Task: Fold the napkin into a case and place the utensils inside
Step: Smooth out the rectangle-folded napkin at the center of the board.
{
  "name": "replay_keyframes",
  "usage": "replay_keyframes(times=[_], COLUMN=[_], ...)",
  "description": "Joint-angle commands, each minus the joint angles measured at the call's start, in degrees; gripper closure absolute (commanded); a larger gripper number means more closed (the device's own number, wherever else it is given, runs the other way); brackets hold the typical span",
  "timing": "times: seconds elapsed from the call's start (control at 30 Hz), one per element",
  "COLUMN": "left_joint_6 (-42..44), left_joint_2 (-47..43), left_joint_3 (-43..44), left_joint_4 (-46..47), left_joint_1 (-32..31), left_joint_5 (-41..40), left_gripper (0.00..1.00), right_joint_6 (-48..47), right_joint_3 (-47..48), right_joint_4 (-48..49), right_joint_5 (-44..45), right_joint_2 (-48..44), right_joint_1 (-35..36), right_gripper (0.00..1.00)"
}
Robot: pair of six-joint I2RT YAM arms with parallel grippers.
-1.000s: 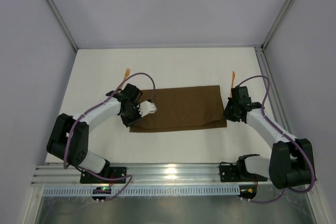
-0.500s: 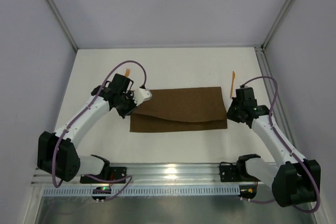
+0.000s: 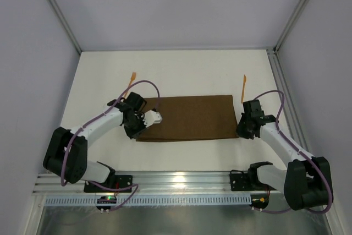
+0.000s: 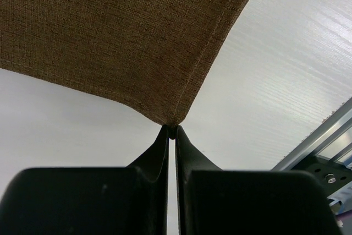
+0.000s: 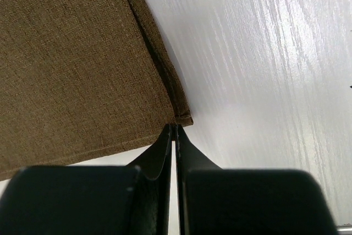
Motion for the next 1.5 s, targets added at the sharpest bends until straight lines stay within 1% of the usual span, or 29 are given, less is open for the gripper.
replay_keyframes(times=[0.0,0.17,0.27,0.37,0.43,0.6,0.77,0.9,0.97,1.07,1.1,1.13,1.17,1.2,1.23,1.27,1.3,1.37,1.4,1.43,1.47], left_joint_6=[0.7,1.1,0.6,0.8,1.4,1.5,1.5,2.1,2.3,2.9,3.1,3.6,3.8,4.2,5.0,5.6,6.4,7.2,6.4,5.2,0.8], left_joint_2=[0.6,1.5,-0.1,-3.0,-3.9,-2.0,0.5,1.5,1.7,1.6,1.5,1.4,1.3,1.3,1.3,1.1,1.0,0.2,-0.4,-1.4,-1.7], left_joint_3=[-0.5,-0.6,0.4,3.3,4.1,1.9,0.6,0.4,0.4,0.4,0.5,0.8,1.1,1.4,2.2,2.7,3.2,4.7,5.4,5.8,6.2], left_joint_4=[2.4,2.1,2.1,-1.0,-3.6,-2.8,-2.6,-2.6,-2.6,-3.0,-3.9,-4.4,-5.1,-6.9,-7.9,-9.1,-10.4,-13.0,-12.6,-9.8,-7.0], left_joint_1=[-0.2,-0.2,-0.2,-0.2,-0.2,-0.2,-0.6,-0.8,-0.8,-0.8,-0.8,-0.8,-0.8,-0.8,-0.9,-0.8,-0.8,-0.8,-0.6,-0.6,-0.5], left_joint_5=[-0.8,-0.5,0.6,3.1,3.2,2.7,3.0,2.9,2.9,3.4,3.7,4.6,5.1,5.7,6.6,7.9,8.3,8.1,7.6,6.9,5.3], left_gripper=[1.0,1.0,1.0,1.0,1.0,1.0,1.0,0.89,0.88,0.81,0.74,0.7,0.66,0.59,0.57,0.55,0.39,0.39,0.41,0.45,0.51], right_joint_6=[1.3,1.3,1.2,0.4,0.0,1.2,1.4,1.7,1.7,1.6,1.6,1.6,1.5,1.5,1.3,1.2,1.1,0.5,0.4,0.0,-0.4], right_joint_3=[0.7,1.3,1.8,3.5,3.8,1.3,1.7,1.7,1.8,1.8,1.8,1.8,1.8,2.0,2.2,2.6,3.1,5.2,6.2,7.4,9.7], right_joint_4=[1.0,0.8,0.3,-1.7,-2.6,0.7,0.5,0.6,0.4,0.4,0.3,0.3,0.1,0.0,-0.2,-0.6,-1.0,-2.1,-2.3,-2.3,-1.9], right_joint_5=[1.7,2.3,3.1,4.7,5.3,2.5,3.7,3.4,3.5,3.6,3.6,3.5,3.5,3.6,4.1,4.5,4.8,5.8,6.3,6.9,8.1], right_joint_2=[0.5,1.7,0.1,-2.6,-2.6,1.0,1.4,2.3,2.2,2.0,2.0,2.0,1.9,1.8,1.3,0.9,0.5,-1.1,-1.7,-2.1,-2.5], right_joint_1=[0.2,0.2,0.2,0.3,0.3,0.2,0.3,0.3,0.2,0.3,0.2,0.2,0.2,0.2,0.2,0.2,0.2,0.3,0.4,0.6,1.3], right_gripper=[0.97,0.97,0.97,0.97,0.97,0.97,0.97,0.97,0.93,0.88,0.85,0.79,0.75,0.73,0.72,0.67,0.63,0.61,0.6,0.6,0.61])
